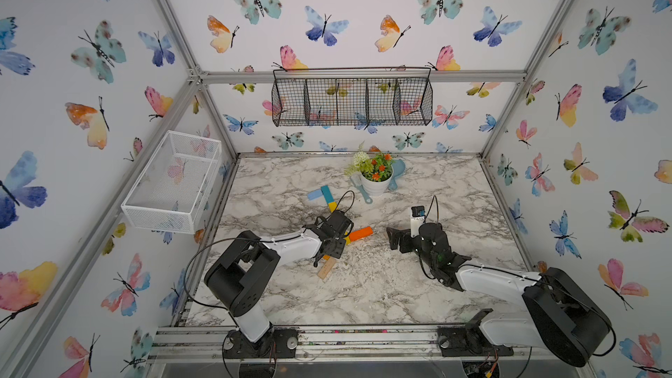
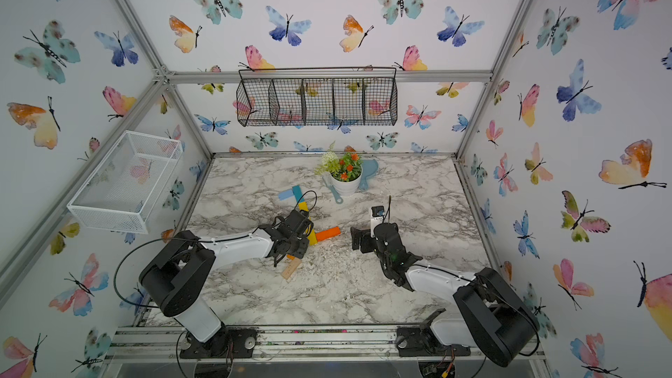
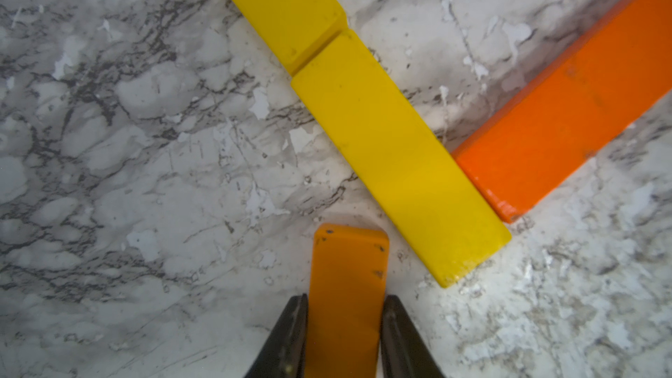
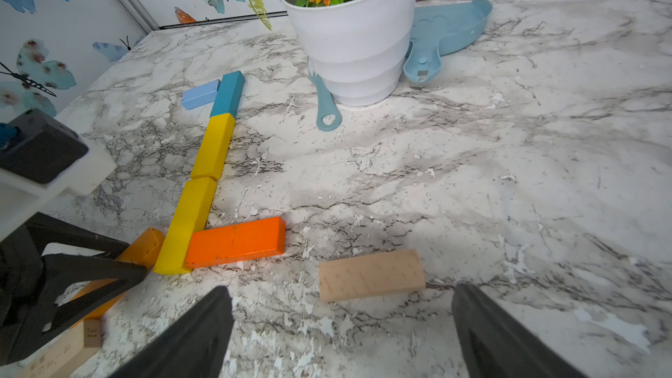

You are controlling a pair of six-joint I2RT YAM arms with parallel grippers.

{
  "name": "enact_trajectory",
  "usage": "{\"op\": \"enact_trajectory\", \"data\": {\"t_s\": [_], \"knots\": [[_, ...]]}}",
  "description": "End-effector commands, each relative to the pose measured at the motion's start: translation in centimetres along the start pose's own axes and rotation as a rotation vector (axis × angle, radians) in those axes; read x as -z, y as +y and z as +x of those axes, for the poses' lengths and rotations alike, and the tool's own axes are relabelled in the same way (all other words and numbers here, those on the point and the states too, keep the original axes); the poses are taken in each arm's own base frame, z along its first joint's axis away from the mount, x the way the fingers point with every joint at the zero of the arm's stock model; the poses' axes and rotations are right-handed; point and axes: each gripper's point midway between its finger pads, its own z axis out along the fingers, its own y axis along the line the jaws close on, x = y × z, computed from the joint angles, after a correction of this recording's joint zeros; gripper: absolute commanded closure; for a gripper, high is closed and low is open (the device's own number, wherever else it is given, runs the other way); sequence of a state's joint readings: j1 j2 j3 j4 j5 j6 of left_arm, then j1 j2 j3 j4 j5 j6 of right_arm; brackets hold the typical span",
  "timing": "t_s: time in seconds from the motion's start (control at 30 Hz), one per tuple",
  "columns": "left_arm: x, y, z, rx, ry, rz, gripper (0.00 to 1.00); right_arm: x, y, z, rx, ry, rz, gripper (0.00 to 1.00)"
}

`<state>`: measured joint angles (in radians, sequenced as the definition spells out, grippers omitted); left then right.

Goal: Assemble a giraffe with building blocks
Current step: Pick up the building block from the center of the board, then adjust the building block at the center of the board.

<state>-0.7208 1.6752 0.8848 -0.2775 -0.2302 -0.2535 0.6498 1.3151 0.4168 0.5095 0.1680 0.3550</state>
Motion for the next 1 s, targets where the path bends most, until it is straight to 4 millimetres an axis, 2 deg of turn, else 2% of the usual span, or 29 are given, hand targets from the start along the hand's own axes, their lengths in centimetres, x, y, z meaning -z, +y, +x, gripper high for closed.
{"op": "enact_trajectory", "data": {"t_s": [0.0,0.17,0.33,0.4,0.53,0.63,0.77,0.87,0.97], "knots": [[1.4,1.2,-0.4,0.033,-0.008,-0.04,0.68,0.2,0.1,-0.6,0.002,-0.018,0.006,0.01],[3.1,1.5,-2.6,0.127,-0.097,-0.017,0.69,-0.1,0.0,-0.5,0.003,-0.013,0.014,0.01],[5.9,2.9,-6.1,0.324,-0.295,-0.027,0.73,-0.1,-0.9,-1.1,0.033,-0.029,0.072,0.01],[7.0,3.0,-7.6,0.391,-0.372,0.022,0.73,0.0,-0.9,-1.2,0.044,-0.034,0.071,0.01],[8.3,3.8,-9.9,0.447,-0.506,0.072,0.77,-0.5,-0.6,-0.1,0.07,-0.002,0.045,0.01],[8.3,4.5,-9.7,0.444,-0.565,0.063,0.79,-1.3,-0.1,1.2,0.085,0.058,0.019,0.01],[7.1,4.6,-7.5,0.465,-0.592,0.102,0.78,-2.4,1.0,1.5,0.061,0.171,-0.007,0.01],[7.5,5.1,-7.5,0.475,-0.593,0.104,0.78,-3.2,1.8,1.0,-0.034,0.272,0.015,0.01],[7.5,4.7,-7.7,0.456,-0.599,0.123,0.78,-4.0,3.1,0.4,-0.122,0.296,-0.02,0.01]]}}
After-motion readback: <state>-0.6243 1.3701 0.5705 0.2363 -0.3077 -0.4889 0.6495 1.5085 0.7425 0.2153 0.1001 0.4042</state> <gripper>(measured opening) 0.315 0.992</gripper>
